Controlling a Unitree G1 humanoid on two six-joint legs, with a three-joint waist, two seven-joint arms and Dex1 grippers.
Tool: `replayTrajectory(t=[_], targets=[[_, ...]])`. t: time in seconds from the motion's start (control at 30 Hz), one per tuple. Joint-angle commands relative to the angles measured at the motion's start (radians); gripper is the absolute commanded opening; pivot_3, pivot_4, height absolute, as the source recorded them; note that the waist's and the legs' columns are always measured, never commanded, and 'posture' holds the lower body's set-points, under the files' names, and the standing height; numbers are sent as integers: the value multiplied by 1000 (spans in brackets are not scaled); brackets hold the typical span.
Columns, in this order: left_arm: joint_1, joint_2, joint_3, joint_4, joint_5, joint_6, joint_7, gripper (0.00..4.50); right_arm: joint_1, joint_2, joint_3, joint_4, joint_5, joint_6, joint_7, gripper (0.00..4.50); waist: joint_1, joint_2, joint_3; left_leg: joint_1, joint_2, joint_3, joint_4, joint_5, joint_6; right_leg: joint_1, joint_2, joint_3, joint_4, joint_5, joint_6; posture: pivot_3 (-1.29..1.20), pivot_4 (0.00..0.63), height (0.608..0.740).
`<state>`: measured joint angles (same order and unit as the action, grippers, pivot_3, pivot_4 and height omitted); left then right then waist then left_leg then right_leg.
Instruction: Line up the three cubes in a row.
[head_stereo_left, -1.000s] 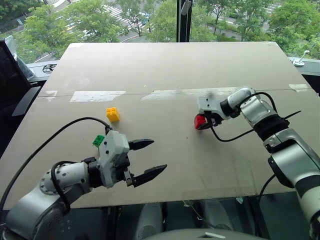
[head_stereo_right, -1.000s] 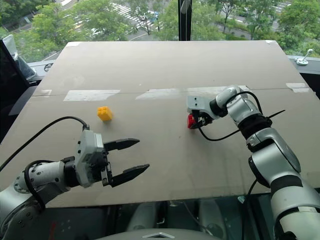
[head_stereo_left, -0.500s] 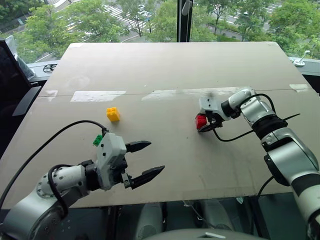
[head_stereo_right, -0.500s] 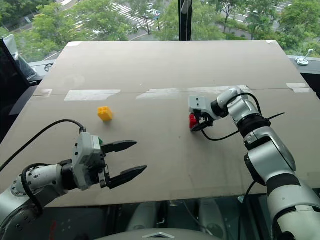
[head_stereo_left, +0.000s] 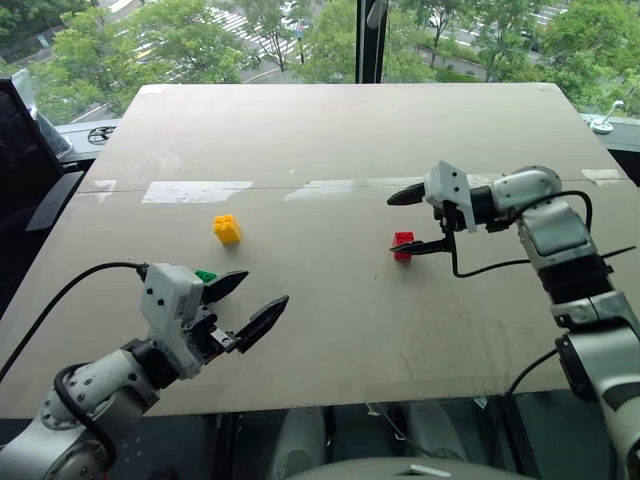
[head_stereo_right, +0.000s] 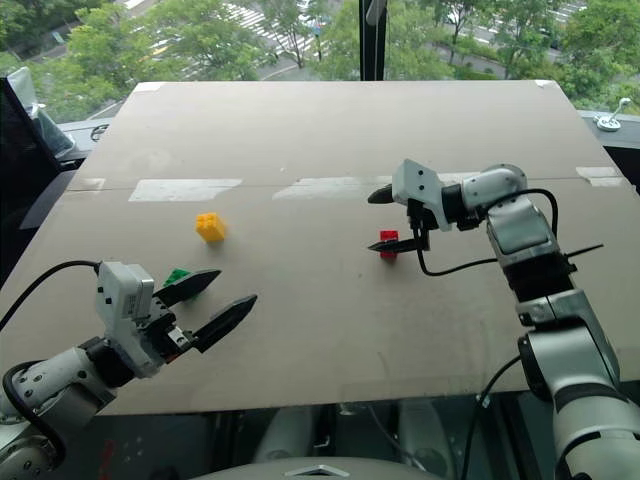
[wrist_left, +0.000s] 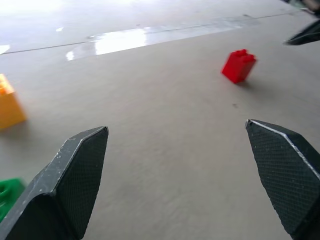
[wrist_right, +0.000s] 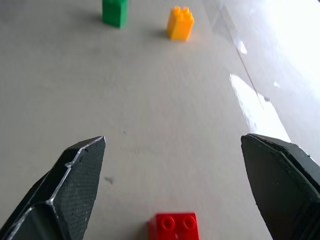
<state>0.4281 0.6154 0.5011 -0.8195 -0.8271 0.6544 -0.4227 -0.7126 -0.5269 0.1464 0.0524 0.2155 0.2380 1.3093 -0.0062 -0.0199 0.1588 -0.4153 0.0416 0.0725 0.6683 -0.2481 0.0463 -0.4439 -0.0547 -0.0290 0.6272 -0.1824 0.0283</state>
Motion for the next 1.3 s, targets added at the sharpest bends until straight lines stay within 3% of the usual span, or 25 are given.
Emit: replayTrajectory(t=[0.03, 0.17, 0.27, 0.5, 0.7, 0.8, 0.97, 1.2, 1.3], targets=[[-4, 28, 52, 1, 44, 15, 53, 4500, 138, -22, -90, -326, 135, 158, -107, 4462, 2, 0, 0, 0, 0, 0, 0, 0, 0, 0, 0, -1, 0, 0, 0, 0, 150, 740], [-63, 116, 45, 133, 112, 50, 36, 4500, 355, -63, -157, -592, 235, 226, -179, 4462, 15, -1, -1, 2, 0, 0, 1, 1, -2, 2, 0, -1, 0, -1, 2, 0, 150, 740], [-135, 150, 8, 244, 161, 55, 26, 4500, 447, -98, -186, -685, 277, 241, -207, 4462, 18, -1, -1, 2, 0, 0, 1, 1, -2, 2, 0, -1, 0, -1, 2, 0, 150, 740], [-289, 252, -127, 452, 242, 37, -135, 4500, 478, -122, -181, -735, 307, 252, -293, 4462, 21, -2, -2, 1, 0, 1, 0, 1, -2, -1, 0, -1, 0, -1, 2, 0, 150, 740], [-372, 286, -198, 541, 299, 47, -199, 4500, 490, -144, -182, -750, 310, 244, -331, 4462, 18, -3, -2, -1, 1, 2, 0, 1, -2, -1, -1, -1, -1, 0, -1, 0, 150, 740], [-378, 287, -219, 546, 319, 42, -227, 3679, 498, -157, -187, -759, 312, 245, -347, 4500, 18, -3, -2, -1, 1, 1, 0, 1, -2, -2, -1, -1, -1, 0, 0, 0, 150, 740], [-378, 283, -230, 543, 344, 45, -242, 1366, 504, -175, -187, -766, 315, 243, -366, 4500, 19, -3, -2, -1, 3, 1, 0, 1, -2, -1, -1, -1, -1, 0, 0, 0, 150, 740], [-459, 278, -241, 502, 275, -18, -402, 1308, 526, -194, -204, -771, 322, 242, -393, 4500, 25, -3, -1, -1, 3, 1, 0, 1, -2, -1, -1, -2, -1, 0, 0, 0, 150, 740], [-596, 295, -338, 513, 251, -14, -532, 1308, 539, -201, -216, -778, 315, 240, -412, 4500, 28, -4, -2, -1, 2, 1, 1, 1, -2, -1, -2, -2, -1, 0, 1, 0, 150, 740]])
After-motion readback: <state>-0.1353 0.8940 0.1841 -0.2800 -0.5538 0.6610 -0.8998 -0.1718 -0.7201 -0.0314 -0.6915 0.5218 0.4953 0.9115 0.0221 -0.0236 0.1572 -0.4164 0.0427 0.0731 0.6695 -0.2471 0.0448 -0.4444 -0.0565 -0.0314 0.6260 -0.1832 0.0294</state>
